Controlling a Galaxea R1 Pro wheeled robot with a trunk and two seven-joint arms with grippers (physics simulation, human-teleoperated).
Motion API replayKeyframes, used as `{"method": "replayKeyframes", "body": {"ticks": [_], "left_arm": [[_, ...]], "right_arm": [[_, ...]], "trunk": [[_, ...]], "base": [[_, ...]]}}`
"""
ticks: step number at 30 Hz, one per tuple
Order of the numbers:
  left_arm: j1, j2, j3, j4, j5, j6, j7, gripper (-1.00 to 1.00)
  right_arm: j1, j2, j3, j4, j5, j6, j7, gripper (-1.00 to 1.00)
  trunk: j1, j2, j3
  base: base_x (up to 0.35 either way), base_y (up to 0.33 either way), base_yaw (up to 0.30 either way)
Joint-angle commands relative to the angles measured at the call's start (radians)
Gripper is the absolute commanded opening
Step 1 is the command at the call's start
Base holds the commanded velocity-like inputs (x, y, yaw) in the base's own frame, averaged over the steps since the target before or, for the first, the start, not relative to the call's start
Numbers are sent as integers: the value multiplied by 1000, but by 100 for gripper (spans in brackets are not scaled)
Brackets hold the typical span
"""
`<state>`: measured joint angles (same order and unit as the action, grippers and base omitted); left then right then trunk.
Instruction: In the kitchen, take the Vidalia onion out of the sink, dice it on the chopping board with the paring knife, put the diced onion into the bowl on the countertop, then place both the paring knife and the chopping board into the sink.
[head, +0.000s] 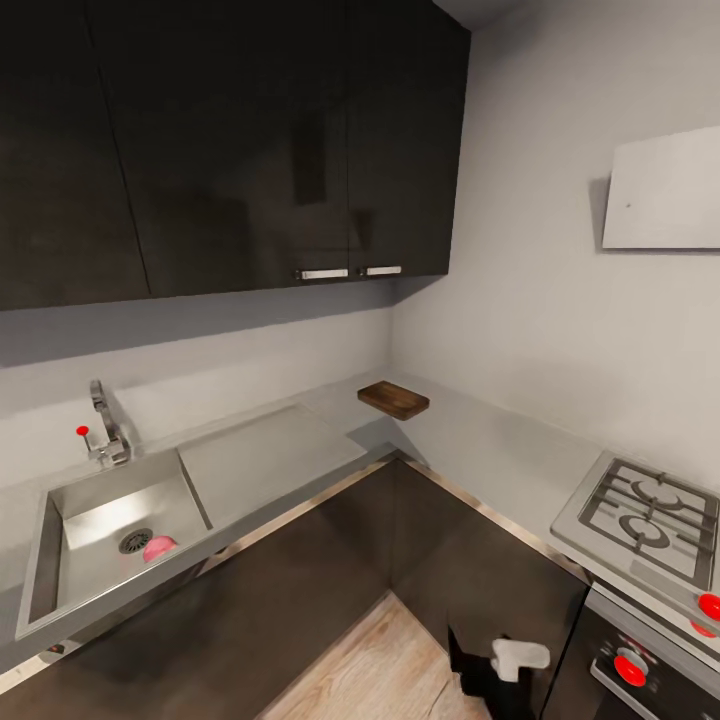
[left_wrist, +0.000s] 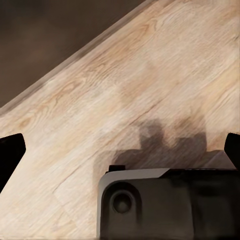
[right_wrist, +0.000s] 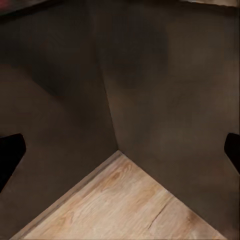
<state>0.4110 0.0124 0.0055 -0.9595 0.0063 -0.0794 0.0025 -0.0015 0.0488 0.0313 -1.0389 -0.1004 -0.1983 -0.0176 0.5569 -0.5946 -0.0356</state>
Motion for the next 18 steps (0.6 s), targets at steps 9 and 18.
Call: {"method": "replayKeyframes", "body": {"ticks": [9, 18], "left_arm": [[0, 0, 0, 29, 3, -2, -2, 100], [0, -3, -1, 43, 3, -2, -3, 100]], "right_arm": [[-2, -1, 11, -443, -4, 355, -142, 100], [-205, 11, 14, -545, 14, 637, -228, 100]], "trunk": [[0, -1, -2], [0, -1, -2]], "base": [[0, 0, 0], [0, 0, 0]]}}
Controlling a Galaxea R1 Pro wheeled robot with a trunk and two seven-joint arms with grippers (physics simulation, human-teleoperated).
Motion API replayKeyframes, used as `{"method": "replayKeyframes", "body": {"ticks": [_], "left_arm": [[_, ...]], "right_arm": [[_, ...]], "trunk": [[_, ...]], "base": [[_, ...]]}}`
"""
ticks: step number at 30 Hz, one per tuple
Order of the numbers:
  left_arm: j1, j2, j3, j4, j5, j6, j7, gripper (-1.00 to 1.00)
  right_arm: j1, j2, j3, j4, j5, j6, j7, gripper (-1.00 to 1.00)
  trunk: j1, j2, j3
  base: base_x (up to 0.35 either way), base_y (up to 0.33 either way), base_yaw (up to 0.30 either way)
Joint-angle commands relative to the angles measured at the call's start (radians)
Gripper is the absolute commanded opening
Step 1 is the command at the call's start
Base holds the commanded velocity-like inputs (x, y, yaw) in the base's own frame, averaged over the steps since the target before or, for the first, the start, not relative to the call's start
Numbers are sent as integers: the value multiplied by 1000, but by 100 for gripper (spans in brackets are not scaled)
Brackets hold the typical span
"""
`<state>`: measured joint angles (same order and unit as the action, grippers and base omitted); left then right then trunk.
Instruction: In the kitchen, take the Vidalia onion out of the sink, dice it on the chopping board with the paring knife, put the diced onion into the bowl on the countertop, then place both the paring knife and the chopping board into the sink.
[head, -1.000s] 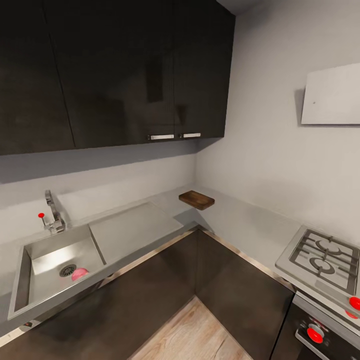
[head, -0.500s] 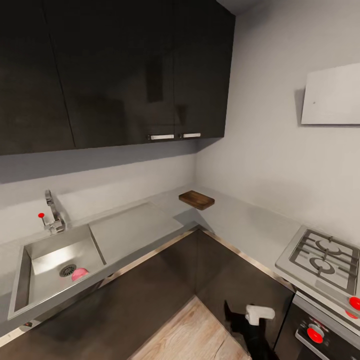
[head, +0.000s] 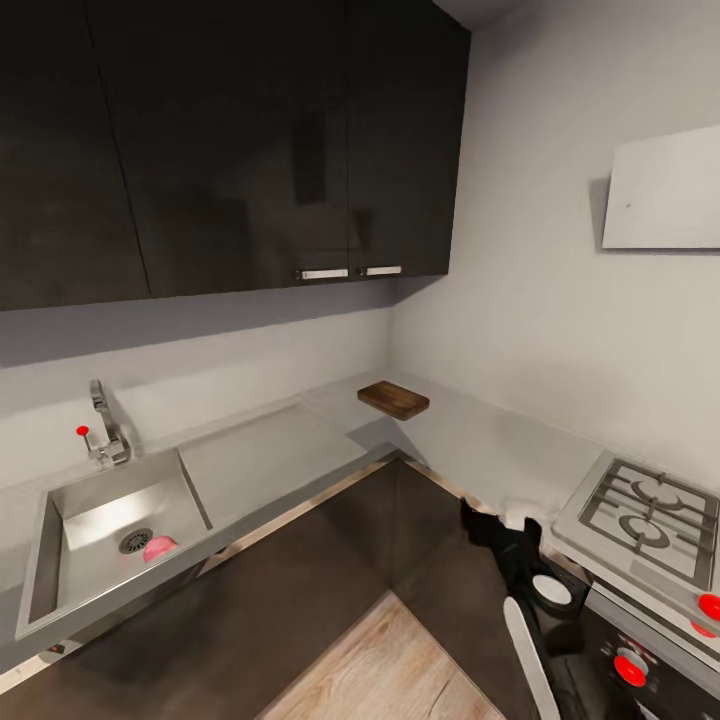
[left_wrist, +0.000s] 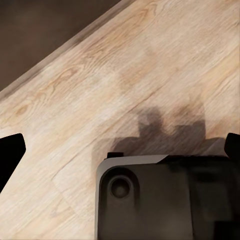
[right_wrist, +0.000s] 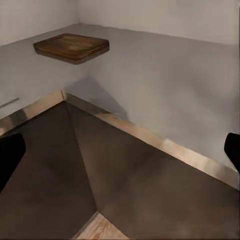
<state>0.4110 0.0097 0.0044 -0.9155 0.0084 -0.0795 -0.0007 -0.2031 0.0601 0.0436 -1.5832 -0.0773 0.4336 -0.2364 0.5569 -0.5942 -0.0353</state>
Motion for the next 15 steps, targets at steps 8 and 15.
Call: {"method": "replayKeyframes", "body": {"ticks": [8, 15], "left_arm": [[0, -3, 0, 18, 1, -2, 1, 100], [0, -12, 0, 24, 1, -2, 1, 100]], "right_arm": [[-389, 3, 1, 151, -6, 221, -36, 100], [-863, 7, 1, 785, -11, 165, -34, 100]], "trunk": [[0, -2, -2], [0, -2, -2]], "base": [[24, 0, 0], [148, -72, 0]]}}
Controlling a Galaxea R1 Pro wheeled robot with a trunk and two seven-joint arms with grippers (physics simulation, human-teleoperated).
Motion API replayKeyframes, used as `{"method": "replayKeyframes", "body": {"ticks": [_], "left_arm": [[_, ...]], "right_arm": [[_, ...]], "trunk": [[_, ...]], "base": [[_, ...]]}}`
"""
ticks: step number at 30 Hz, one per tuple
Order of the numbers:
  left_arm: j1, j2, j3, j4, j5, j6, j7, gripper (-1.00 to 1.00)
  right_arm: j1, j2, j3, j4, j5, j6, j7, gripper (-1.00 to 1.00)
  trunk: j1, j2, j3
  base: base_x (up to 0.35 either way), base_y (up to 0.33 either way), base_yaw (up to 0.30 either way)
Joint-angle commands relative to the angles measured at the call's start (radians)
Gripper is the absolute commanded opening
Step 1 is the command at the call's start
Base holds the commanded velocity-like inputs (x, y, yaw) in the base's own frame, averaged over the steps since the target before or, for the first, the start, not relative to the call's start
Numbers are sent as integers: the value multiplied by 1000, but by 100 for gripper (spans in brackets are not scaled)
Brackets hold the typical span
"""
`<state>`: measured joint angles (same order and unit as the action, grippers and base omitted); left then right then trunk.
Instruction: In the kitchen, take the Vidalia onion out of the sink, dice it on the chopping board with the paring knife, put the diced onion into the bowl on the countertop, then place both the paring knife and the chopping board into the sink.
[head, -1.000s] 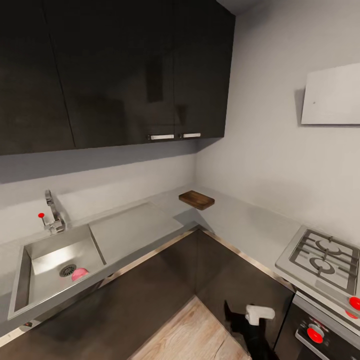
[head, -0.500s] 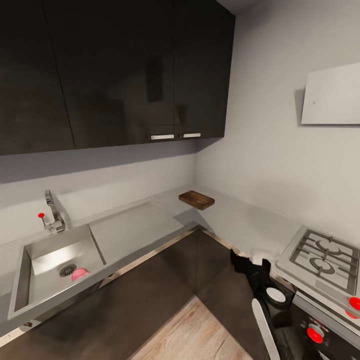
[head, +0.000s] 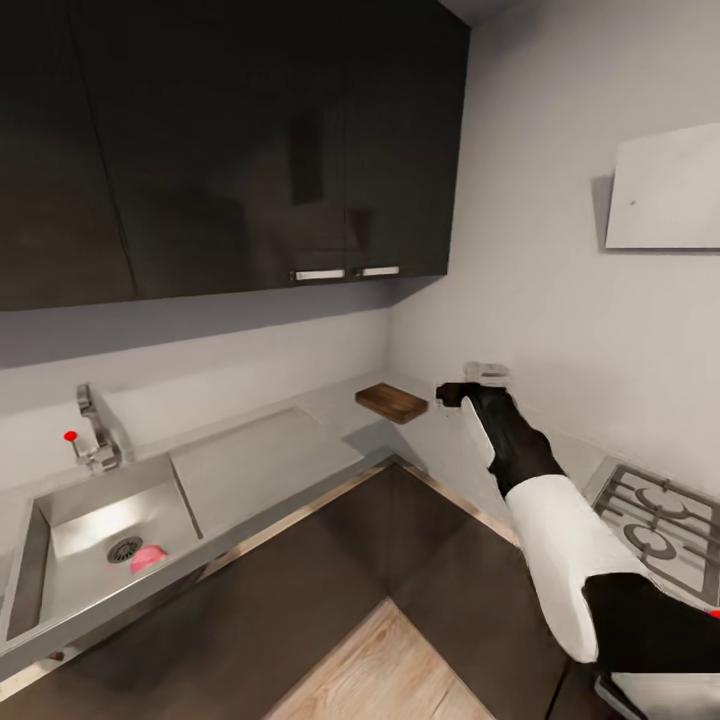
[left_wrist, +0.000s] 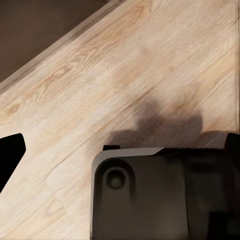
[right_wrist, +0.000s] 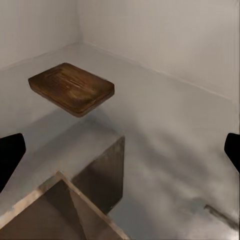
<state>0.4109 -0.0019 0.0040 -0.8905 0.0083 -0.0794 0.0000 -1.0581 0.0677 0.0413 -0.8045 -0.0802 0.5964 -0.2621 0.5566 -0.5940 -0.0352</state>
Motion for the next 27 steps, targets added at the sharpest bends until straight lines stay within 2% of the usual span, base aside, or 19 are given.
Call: {"method": "replayKeyframes", "body": {"ticks": [1, 3, 7, 10, 13, 19, 27], "left_arm": [[0, -3, 1, 0, 1, -1, 0, 100], [0, -5, 1, 2, 2, -1, 0, 100], [0, -7, 1, 5, 2, 0, 0, 100], [0, -7, 1, 10, 2, 0, 0, 100], [0, -7, 1, 21, 2, 0, 0, 100], [0, -7, 1, 36, 2, -2, 0, 100], [0, -7, 1, 38, 2, -2, 0, 100]], "right_arm": [[-57, 3, 3, 84, -9, -28, -8, 100], [-109, 6, 3, 171, -10, -66, -6, 100], [-138, 7, 5, 222, -11, -102, 15, 100], [-142, 4, 6, 241, -10, -138, 73, 100], [-143, 3, 6, 276, -8, -148, 98, 100], [-143, 2, 5, 331, -8, -156, 106, 100], [-143, 0, 4, 338, -6, -158, 107, 100]], "trunk": [[1, -2, -2], [1, -2, -2], [1, -2, -2], [1, -2, -2], [1, -2, -2], [1, -2, -1], [1, -2, -1]], "base": [[245, -185, 0], [258, -198, 0], [278, -203, 0], [307, -170, 0], [319, -138, 41], [283, -102, 236], [40, -11, 282]]}}
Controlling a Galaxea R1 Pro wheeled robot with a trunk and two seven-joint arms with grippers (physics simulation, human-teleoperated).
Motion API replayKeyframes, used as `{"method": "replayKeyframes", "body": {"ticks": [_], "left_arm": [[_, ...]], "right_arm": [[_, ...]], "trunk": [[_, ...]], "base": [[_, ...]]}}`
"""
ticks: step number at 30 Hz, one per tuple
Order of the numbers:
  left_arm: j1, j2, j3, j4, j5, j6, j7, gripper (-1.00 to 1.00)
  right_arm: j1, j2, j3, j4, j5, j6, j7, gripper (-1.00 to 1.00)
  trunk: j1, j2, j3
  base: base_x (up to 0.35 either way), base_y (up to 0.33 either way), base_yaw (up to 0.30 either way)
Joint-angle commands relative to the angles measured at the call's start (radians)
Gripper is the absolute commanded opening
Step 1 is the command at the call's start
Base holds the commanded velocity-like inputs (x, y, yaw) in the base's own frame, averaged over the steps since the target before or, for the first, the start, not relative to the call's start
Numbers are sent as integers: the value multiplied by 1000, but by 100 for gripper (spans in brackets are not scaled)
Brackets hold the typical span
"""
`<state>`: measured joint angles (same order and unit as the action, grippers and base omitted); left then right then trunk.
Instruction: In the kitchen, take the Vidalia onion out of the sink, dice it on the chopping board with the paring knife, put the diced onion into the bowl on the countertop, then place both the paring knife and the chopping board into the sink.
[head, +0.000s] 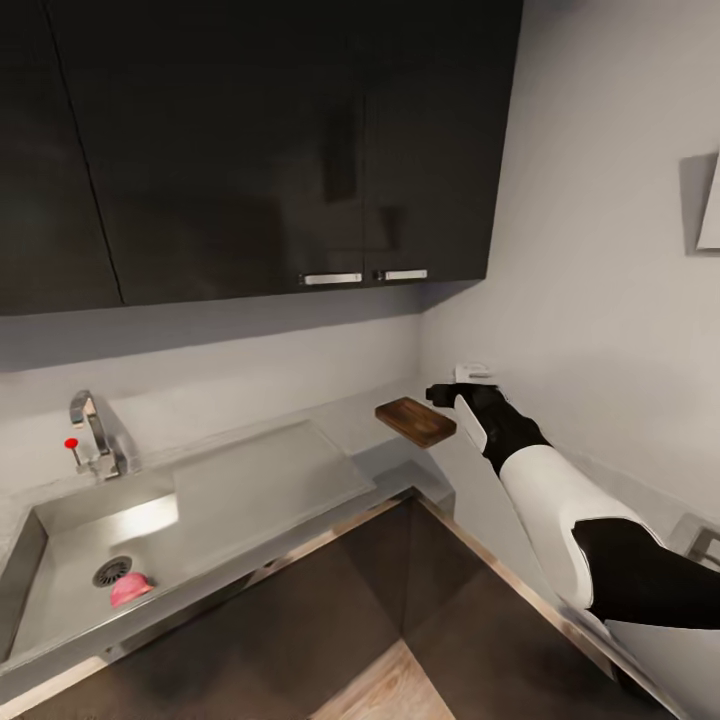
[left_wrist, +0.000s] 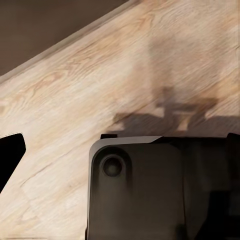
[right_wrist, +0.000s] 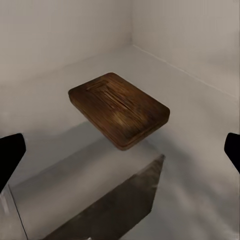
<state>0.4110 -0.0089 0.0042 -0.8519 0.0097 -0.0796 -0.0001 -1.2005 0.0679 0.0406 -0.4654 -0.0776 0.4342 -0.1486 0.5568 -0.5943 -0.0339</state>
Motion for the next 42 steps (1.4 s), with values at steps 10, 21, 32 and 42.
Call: {"method": "replayKeyframes", "body": {"ticks": [10, 21, 32, 42], "left_arm": [[0, 0, 0, 7, 2, -1, 0, 100], [0, 0, 1, 20, 3, 0, 0, 100], [0, 1, 2, 21, 2, -1, 0, 100], [0, 1, 2, 21, 3, -1, 0, 100]], "right_arm": [[-1, -2, 4, 24, -8, -44, -7, 100], [-1, -9, 4, 32, -7, -52, -6, 100], [-1, -10, 4, 48, -5, -52, -6, 100], [-1, -10, 4, 50, -5, -52, -6, 100]], "trunk": [[1, -2, -2], [1, -2, -2], [1, -2, -2], [1, -2, -2]], "base": [[1, 0, 284], [190, -134, 57], [164, -113, 0], [6, -4, 0]]}}
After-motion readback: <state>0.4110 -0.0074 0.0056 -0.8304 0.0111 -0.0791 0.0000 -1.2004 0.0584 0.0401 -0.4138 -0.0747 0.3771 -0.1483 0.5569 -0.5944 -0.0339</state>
